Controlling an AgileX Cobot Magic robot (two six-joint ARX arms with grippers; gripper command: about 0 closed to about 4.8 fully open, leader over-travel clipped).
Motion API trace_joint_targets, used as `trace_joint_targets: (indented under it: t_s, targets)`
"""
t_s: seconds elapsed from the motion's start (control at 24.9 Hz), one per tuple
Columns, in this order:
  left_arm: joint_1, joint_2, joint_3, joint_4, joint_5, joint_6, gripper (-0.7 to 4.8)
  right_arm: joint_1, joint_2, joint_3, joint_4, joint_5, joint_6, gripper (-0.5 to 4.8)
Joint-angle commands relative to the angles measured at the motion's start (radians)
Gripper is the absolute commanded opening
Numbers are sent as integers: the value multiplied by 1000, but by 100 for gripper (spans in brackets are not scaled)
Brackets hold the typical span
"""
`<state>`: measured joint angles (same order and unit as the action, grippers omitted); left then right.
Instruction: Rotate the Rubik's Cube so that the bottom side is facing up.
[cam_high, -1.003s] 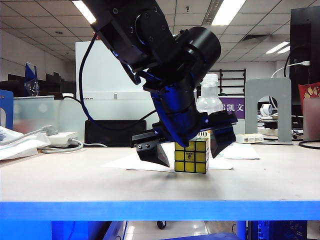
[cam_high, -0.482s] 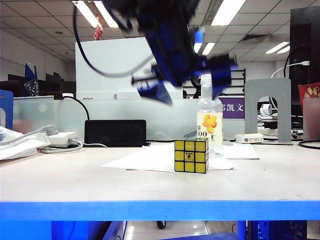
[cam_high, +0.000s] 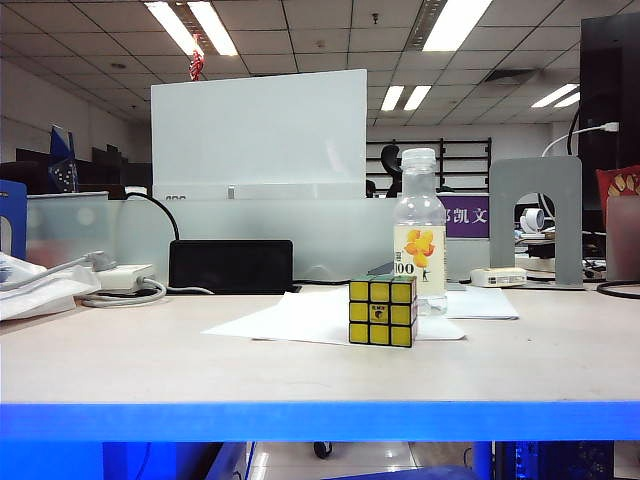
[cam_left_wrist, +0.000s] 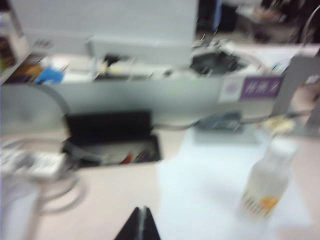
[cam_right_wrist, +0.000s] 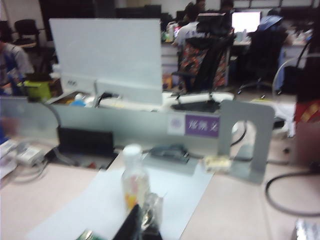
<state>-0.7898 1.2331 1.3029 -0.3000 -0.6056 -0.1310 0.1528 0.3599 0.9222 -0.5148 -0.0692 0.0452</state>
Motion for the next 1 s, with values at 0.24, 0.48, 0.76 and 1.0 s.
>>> trace_joint_targets:
  t_s: [0.24,0.48,0.76,1.0]
  targets:
    - [67,-543,-238,-27,-32,89,-6,-7,-246,-318,26,3,206,-2]
    - [67,-1133,-557,-37,-11,131,-6,-7,-302,-508,373,7,270,-2]
    - [66,-1170,-877,64,59,214,-6,4,-316,-728,578,77,286,-1]
    - [66,-1170,-1289,543,-64,301,-6,8,-315,-829,587,174,220,-1]
